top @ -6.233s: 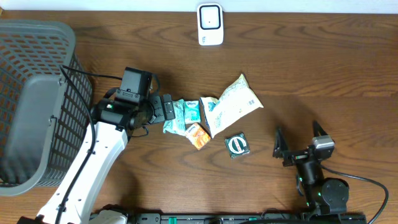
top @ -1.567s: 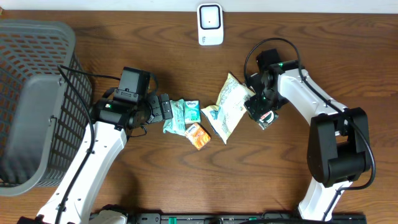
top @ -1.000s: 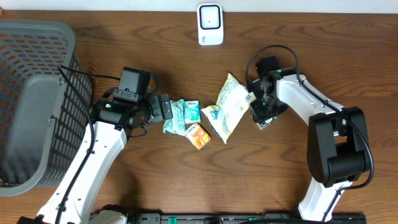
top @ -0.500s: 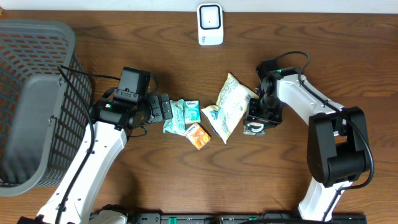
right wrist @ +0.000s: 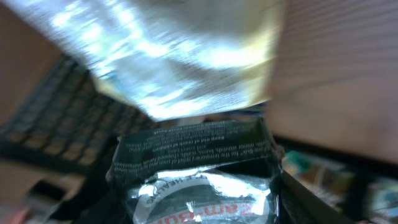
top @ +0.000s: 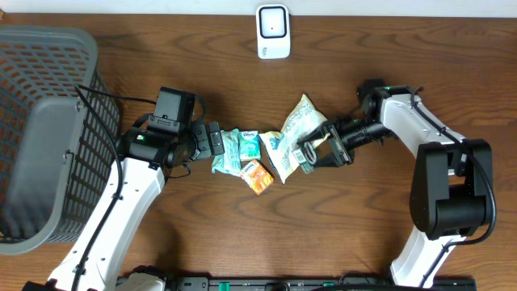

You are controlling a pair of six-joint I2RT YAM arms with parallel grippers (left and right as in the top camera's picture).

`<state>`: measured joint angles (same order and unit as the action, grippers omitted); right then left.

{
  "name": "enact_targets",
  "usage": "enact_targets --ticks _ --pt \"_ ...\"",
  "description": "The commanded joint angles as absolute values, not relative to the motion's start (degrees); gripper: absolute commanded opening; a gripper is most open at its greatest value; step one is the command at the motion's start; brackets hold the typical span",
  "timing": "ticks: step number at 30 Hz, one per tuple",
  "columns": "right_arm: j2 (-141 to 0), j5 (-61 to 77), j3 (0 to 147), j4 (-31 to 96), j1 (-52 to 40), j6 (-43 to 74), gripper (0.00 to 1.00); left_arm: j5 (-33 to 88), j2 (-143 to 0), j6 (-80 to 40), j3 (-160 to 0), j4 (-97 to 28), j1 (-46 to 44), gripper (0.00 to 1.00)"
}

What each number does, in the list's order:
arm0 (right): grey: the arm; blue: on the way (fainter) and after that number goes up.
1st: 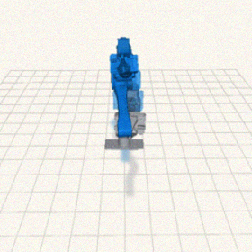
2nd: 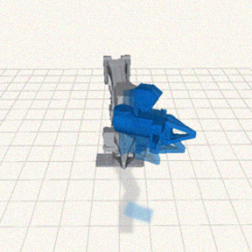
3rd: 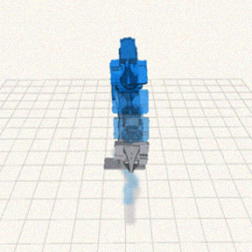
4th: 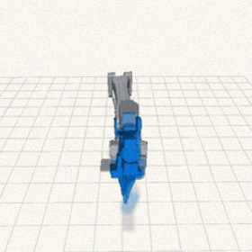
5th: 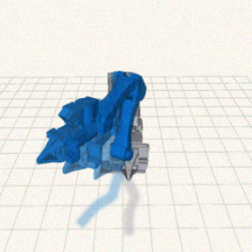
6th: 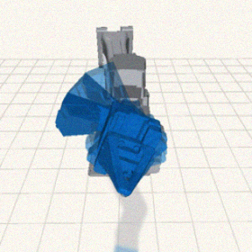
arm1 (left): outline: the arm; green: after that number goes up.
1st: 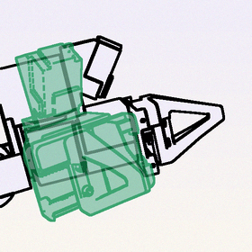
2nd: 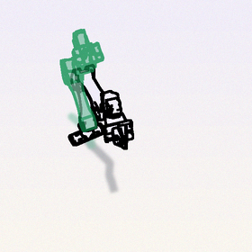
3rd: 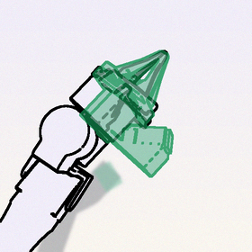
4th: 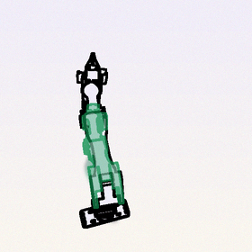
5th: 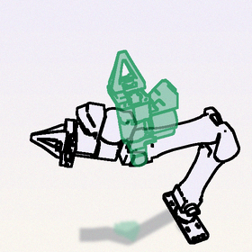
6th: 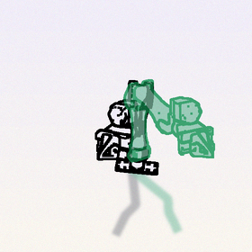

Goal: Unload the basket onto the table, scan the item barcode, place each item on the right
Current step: 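Lift the Zam-Buk tin with the right gripper and turn it over, then hold the Zam-Buk tin up in front of the white barcode scanner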

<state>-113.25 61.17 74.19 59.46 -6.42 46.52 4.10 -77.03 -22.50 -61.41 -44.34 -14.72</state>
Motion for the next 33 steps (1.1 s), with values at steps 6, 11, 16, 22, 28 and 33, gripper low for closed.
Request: enact_targets --ticks 6,11,16,22,28,33 --pt "-113.6 79.1 74.1 35.4 -6.8 76.1 0.11 3.2 -77.1 -22.2 -62.1 -44.3 -14.4 1.0" --pt "-113.6 81.6 74.1 20.3 -6.9 88.1 0.04 3.2 -77.1 -22.2 -62.1 -44.3 -14.4 1.0" --pt "-113.6 81.6 74.1 17.3 -6.9 88.7 0.05 3.2 -77.1 -22.2 -62.1 -44.3 -14.4 1.0" --pt "-113.6 81.5 74.1 17.2 -6.9 88.2 0.07 3.2 -77.1 -22.2 -62.1 -44.3 -14.4 1.0" --pt "-113.6 74.4 74.1 16.8 -8.3 78.1 0.09 3.2 -77.1 -22.2 -62.1 -44.3 -14.4 1.0" --pt "-113.6 65.0 74.1 16.0 -10.3 50.6 0.19 3.2 -77.1 -22.2 -62.1 -44.3 -14.4 1.0"
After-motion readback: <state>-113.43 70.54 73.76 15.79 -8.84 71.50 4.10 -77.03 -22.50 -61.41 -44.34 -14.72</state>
